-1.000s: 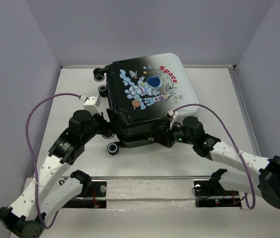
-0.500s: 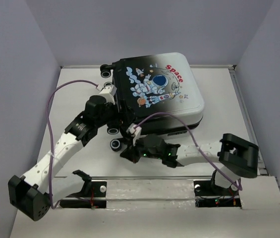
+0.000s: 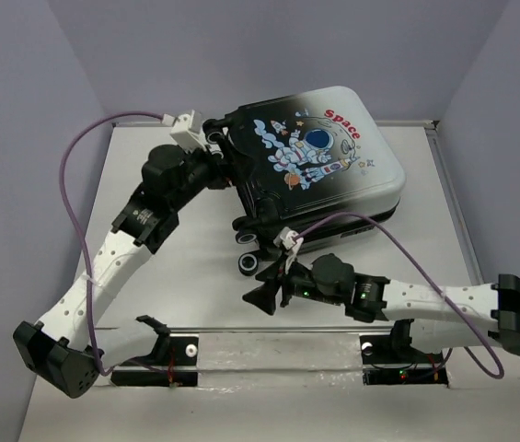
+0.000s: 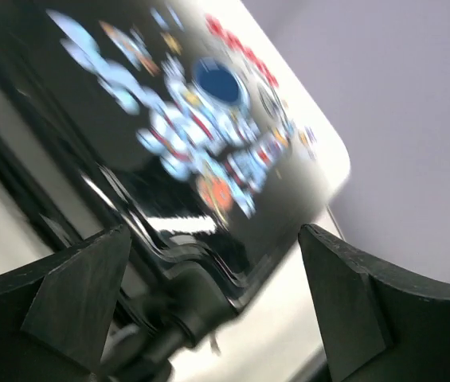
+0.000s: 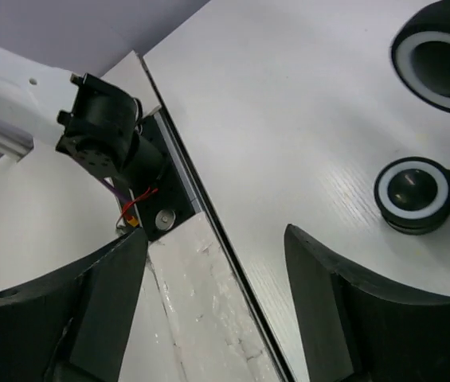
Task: Pack the luggage
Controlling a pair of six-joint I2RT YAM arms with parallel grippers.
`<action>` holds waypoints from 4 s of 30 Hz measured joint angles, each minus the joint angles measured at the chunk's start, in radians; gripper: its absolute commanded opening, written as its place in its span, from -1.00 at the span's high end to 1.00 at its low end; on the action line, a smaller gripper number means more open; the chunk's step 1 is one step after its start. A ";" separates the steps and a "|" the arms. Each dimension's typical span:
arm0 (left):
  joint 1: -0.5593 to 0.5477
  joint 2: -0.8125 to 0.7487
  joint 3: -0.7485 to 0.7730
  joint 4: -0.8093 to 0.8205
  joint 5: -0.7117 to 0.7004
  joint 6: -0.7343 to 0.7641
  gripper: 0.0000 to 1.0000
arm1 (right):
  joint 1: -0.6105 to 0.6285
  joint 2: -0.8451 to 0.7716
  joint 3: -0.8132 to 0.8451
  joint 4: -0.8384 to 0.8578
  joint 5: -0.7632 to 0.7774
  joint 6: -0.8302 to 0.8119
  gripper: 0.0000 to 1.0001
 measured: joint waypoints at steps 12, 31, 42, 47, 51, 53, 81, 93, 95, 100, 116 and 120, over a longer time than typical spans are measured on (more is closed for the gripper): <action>0.450 0.343 0.154 0.090 0.016 0.008 -0.98 | -0.169 -0.372 -0.027 -0.393 0.231 0.002 0.62; 0.509 0.750 0.309 0.367 0.379 -0.126 -0.93 | -0.246 -0.414 -0.081 -0.502 0.299 0.002 0.10; 0.507 0.842 0.309 0.390 0.383 -0.196 -0.76 | -0.274 -0.414 -0.081 -0.502 0.299 -0.001 0.09; 0.500 0.849 0.311 0.406 0.382 -0.220 -0.38 | -0.327 -0.414 -0.081 -0.502 0.301 -0.002 -0.03; 0.492 0.875 0.318 0.434 0.387 -0.252 0.10 | -0.435 -0.414 -0.079 -0.502 0.288 -0.006 -0.05; 0.492 0.882 0.318 0.458 0.388 -0.275 0.44 | -0.508 -0.418 -0.076 -0.509 0.283 -0.005 -0.05; 0.493 -0.129 -0.653 0.495 -0.169 -0.303 0.88 | -1.048 0.118 0.245 -0.410 -0.219 -0.082 -0.34; 0.428 -0.316 -0.500 0.403 0.046 -0.397 0.69 | -1.033 -0.114 0.247 -0.360 -0.463 -0.079 -0.23; 0.427 -0.328 -0.468 0.444 0.088 -0.425 -0.14 | -1.029 -0.220 0.169 -0.331 -0.496 -0.076 0.14; 0.372 -0.362 -0.428 0.346 0.091 -0.356 -0.63 | -1.017 -0.329 -0.063 -0.319 -0.547 -0.042 0.56; -0.440 -0.044 -0.318 0.010 -0.117 0.063 -0.98 | -1.012 -0.288 -0.119 -0.348 -0.527 -0.031 -0.55; -0.455 0.057 -0.264 -0.009 -0.180 0.109 -0.98 | -1.012 -0.282 -0.124 -0.348 -0.527 -0.032 -0.55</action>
